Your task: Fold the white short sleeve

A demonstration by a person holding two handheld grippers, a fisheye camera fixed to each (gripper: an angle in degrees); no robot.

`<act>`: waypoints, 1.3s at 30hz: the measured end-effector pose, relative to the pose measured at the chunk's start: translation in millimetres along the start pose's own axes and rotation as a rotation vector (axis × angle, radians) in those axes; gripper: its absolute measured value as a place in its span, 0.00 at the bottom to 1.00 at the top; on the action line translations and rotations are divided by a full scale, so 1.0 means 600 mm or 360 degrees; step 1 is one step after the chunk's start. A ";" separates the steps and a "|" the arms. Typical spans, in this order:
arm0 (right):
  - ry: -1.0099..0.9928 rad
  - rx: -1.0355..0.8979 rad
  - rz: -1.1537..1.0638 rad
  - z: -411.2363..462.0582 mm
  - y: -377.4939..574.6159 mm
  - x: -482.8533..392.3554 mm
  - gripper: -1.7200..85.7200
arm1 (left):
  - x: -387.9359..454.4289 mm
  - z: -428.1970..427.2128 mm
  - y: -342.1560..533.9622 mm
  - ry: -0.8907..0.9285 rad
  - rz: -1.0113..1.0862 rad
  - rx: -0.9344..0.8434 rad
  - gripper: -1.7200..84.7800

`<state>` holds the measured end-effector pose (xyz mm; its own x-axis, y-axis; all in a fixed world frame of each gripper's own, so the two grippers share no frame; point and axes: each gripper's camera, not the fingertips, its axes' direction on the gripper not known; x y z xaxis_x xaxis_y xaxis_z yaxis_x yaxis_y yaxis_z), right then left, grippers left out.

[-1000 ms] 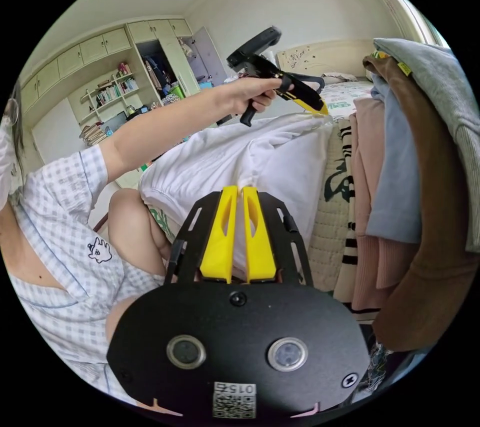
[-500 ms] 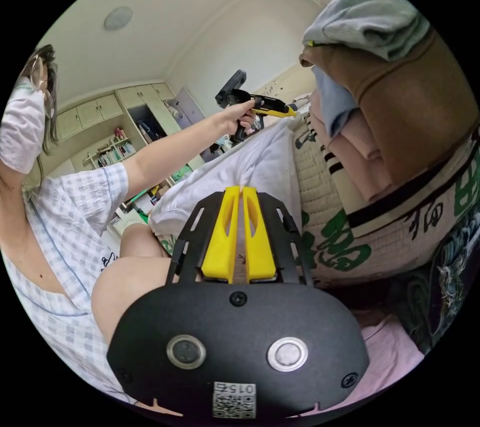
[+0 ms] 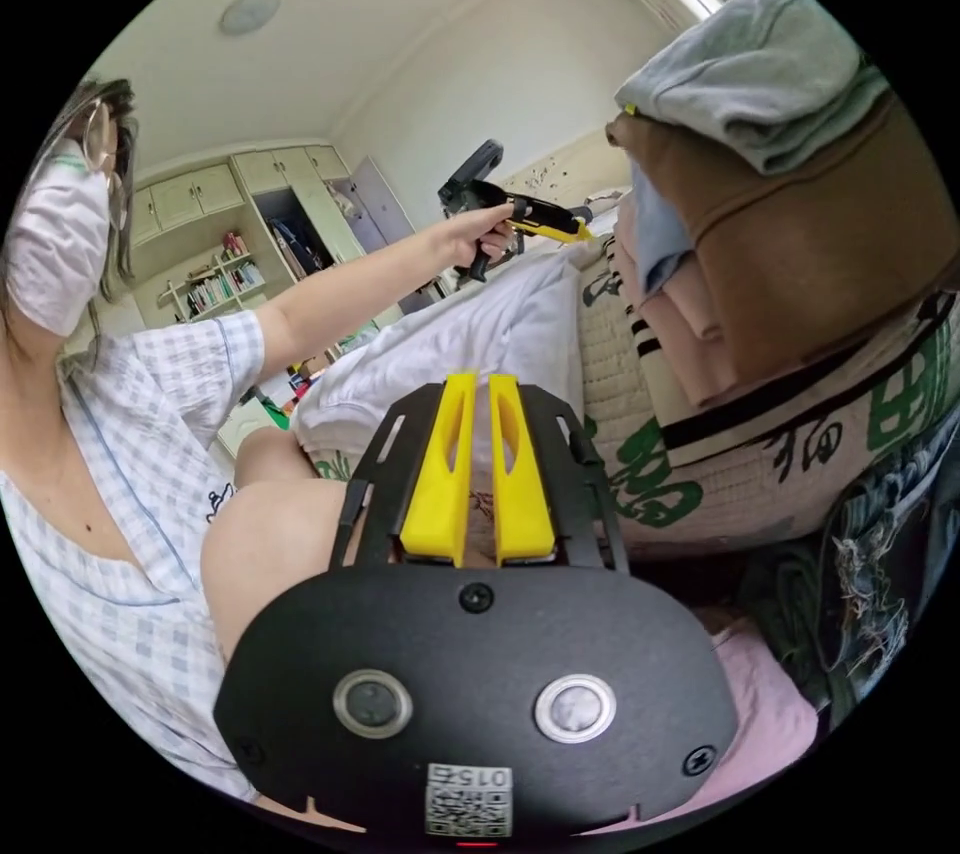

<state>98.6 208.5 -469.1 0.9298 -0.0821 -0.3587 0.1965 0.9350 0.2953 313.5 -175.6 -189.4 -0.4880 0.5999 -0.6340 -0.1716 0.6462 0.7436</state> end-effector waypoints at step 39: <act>0.0292 -0.0229 0.0005 0.093 0.019 0.014 0.01 | -0.012 -0.035 -0.008 -0.0286 0.0006 0.0061 0.03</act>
<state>125.8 199.2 -419.0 0.8555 -0.0273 -0.5170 0.1352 0.9758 0.1721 299.7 -192.7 -183.8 -0.3275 0.6747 -0.6614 -0.1357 0.6592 0.7396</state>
